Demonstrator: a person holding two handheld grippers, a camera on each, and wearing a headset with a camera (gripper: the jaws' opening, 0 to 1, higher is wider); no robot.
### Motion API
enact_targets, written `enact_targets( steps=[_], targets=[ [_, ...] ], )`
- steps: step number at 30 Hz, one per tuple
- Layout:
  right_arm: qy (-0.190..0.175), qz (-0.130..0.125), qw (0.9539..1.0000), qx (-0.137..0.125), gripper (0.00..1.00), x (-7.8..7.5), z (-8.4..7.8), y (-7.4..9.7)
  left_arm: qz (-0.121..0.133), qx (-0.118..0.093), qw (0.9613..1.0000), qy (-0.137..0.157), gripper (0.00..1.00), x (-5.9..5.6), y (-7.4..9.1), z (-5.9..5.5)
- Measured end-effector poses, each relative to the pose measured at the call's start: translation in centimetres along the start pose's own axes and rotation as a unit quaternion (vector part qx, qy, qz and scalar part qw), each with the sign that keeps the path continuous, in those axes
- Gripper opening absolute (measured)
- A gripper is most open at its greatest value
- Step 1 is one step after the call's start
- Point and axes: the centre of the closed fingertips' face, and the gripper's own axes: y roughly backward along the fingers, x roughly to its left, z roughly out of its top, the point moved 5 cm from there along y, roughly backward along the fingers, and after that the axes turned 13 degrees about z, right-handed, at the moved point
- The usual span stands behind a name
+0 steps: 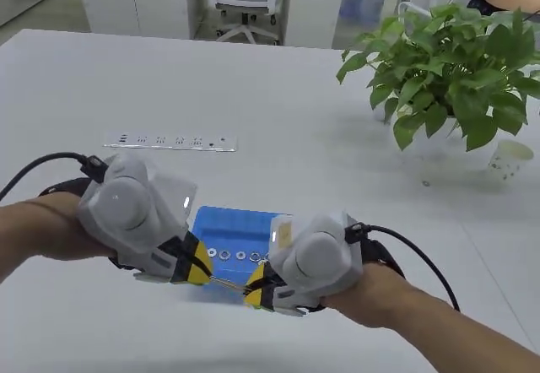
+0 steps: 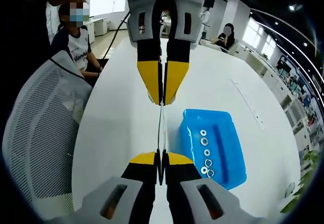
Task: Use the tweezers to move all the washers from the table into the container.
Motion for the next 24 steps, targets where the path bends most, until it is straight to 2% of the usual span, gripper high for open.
enact_targets(
  steps=[3, 16, 24],
  targets=[
    [0.001, 0.004, 1.0, 0.004, 0.06, 0.2, -0.2, -0.3, -0.001, 0.005, 1.0, 0.006, 0.05, -0.5, -0.5, -0.7],
    [0.018, 0.024, 0.9988, 0.038, 0.07, 1.4, -2.3, -2.4, -0.01, 0.012, 0.9993, 0.034, 0.05, -2.9, -3.1, -2.1],
    [0.022, 0.033, 0.9977, 0.054, 0.07, 1.6, -3.2, -3.8, -0.011, 0.02, 0.9989, 0.042, 0.05, -3.7, -4.3, -3.1]
  ],
)
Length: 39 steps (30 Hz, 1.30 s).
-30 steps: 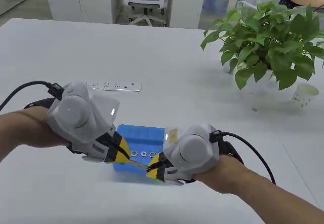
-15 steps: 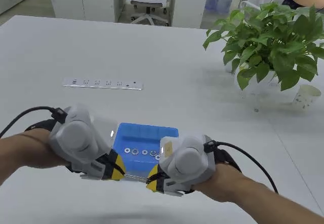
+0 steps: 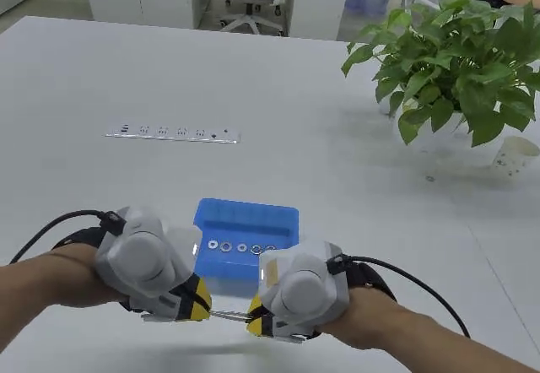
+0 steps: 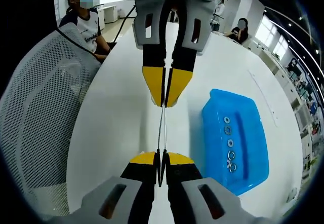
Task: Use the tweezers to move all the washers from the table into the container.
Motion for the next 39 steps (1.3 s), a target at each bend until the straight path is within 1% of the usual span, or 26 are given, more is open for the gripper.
enact_targets(
  steps=[6, 8, 13, 16, 21, 24, 29, 39],
  targets=[
    [-0.003, 0.001, 0.9999, 0.012, 0.08, -0.3, -0.5, -0.6, 0.001, 0.007, 1.0, 0.006, 0.05, 0.0, -1.1, -0.7],
    [0.0, 0.0, 0.9999, 0.015, 0.09, -0.4, -0.6, -0.6, 0.001, 0.009, 0.9999, 0.006, 0.05, -0.1, -1.3, -0.8],
    [-0.006, 0.003, 0.9998, 0.019, 0.09, -0.6, -1.1, -1.0, -0.002, 0.014, 0.9999, 0.01, 0.05, 0.0, -2.1, -1.0],
    [-0.009, 0.004, 0.9997, 0.022, 0.1, -0.6, -1.4, -1.3, -0.008, 0.018, 0.9998, 0.008, 0.05, -0.1, -2.5, -1.1],
    [-0.014, 0.005, 0.9997, 0.018, 0.1, -0.6, -1.6, -1.6, -0.012, 0.024, 0.9996, 0.004, 0.05, -0.1, -2.8, -1.4],
    [-0.018, 0.008, 0.9997, 0.015, 0.1, -0.7, -1.7, -1.6, -0.014, 0.025, 0.9996, 0.01, 0.05, -0.1, -2.9, -1.6],
    [-0.014, 0.012, 0.9997, 0.017, 0.11, -0.8, -1.6, -1.6, -0.015, 0.029, 0.9994, 0.008, 0.05, -0.2, -3.2, -1.8],
    [-0.02, 0.019, 0.9995, 0.019, 0.12, -0.6, -1.5, -1.6, -0.027, 0.036, 0.9989, 0.006, 0.06, -0.7, -3.7, -2.1]
  ],
)
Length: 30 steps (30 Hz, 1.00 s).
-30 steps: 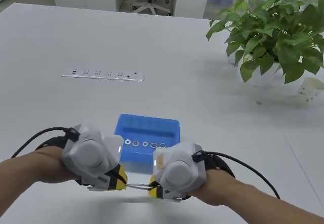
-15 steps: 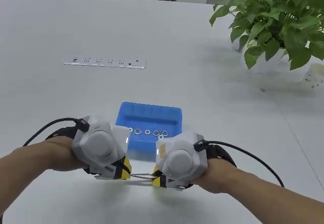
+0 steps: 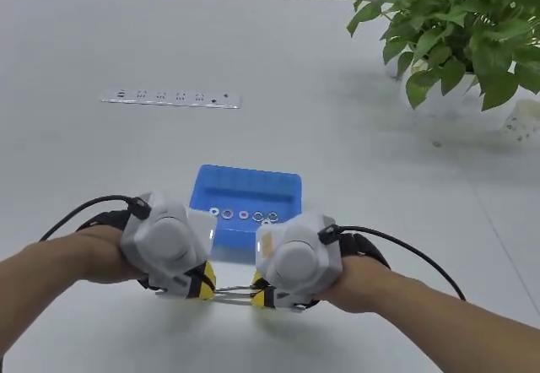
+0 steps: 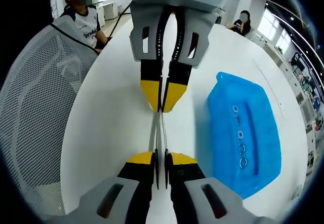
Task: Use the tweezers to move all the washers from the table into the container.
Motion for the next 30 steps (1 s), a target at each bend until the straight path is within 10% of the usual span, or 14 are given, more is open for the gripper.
enact_targets(
  steps=[19, 30],
  targets=[
    [-0.024, -0.052, 0.9981, -0.021, 0.33, -0.1, -0.2, 2.9, 0.032, 0.0, 0.9986, 0.042, 0.29, -0.4, 1.8, -0.3],
    [-0.098, -0.154, 0.9772, -0.109, 0.5, 0.1, -2.4, 9.7, 0.078, -0.064, 0.9848, 0.142, 0.6, 0.1, 5.7, 0.6]
  ],
)
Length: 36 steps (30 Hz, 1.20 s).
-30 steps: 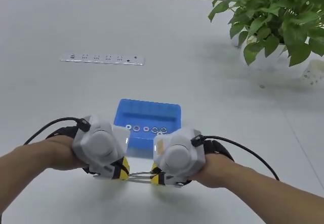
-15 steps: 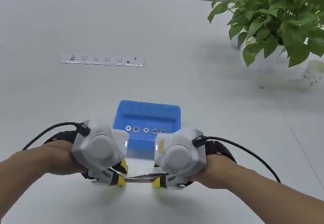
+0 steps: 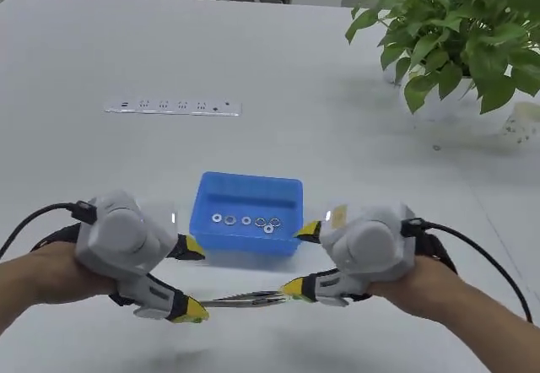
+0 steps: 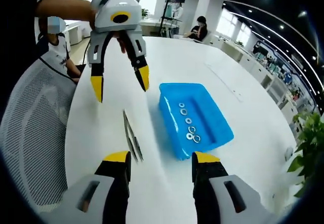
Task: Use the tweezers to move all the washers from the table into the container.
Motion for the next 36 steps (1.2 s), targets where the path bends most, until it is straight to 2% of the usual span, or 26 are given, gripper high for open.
enact_targets(
  steps=[3, 8, 11, 16, 20, 23, 27, 36],
  targets=[
    [-0.025, -0.019, 0.9994, -0.018, 0.58, -0.4, -0.9, 1.4, 0.007, -0.018, 0.9997, 0.011, 0.65, 0.0, 0.8, 0.6],
    [-0.057, -0.036, 0.9971, -0.035, 0.68, -0.6, -2.6, 2.8, 0.02, -0.03, 0.9992, 0.018, 0.79, -0.1, 1.4, 0.9],
    [-0.081, -0.039, 0.9946, -0.051, 0.75, -0.5, -3.6, 3.4, 0.026, -0.038, 0.9988, 0.019, 0.87, 0.0, 1.5, 1.0],
    [-0.091, -0.037, 0.993, -0.065, 0.86, -0.1, -4.1, 3.6, 0.044, -0.046, 0.9976, 0.029, 0.99, 0.6, 1.6, 1.4],
    [-0.092, -0.037, 0.9923, -0.074, 0.93, 0.2, -4.0, 3.5, 0.047, -0.05, 0.9972, 0.029, 0.99, 0.9, 1.5, 1.4],
    [-0.098, -0.037, 0.9914, -0.079, 0.99, 0.4, -4.1, 3.3, 0.044, -0.045, 0.9978, 0.021, 0.99, 1.0, 1.6, 1.1],
    [-0.092, -0.027, 0.9929, -0.07, 1.0, 1.0, -4.3, 3.0, 0.044, -0.041, 0.9981, 0.016, 0.99, 1.1, 1.7, 0.9],
    [-0.094, -0.026, 0.9926, -0.072, 1.0, 1.3, -4.4, 2.8, 0.05, -0.046, 0.9975, 0.019, 0.99, 1.4, 2.0, 0.9]
  ],
)
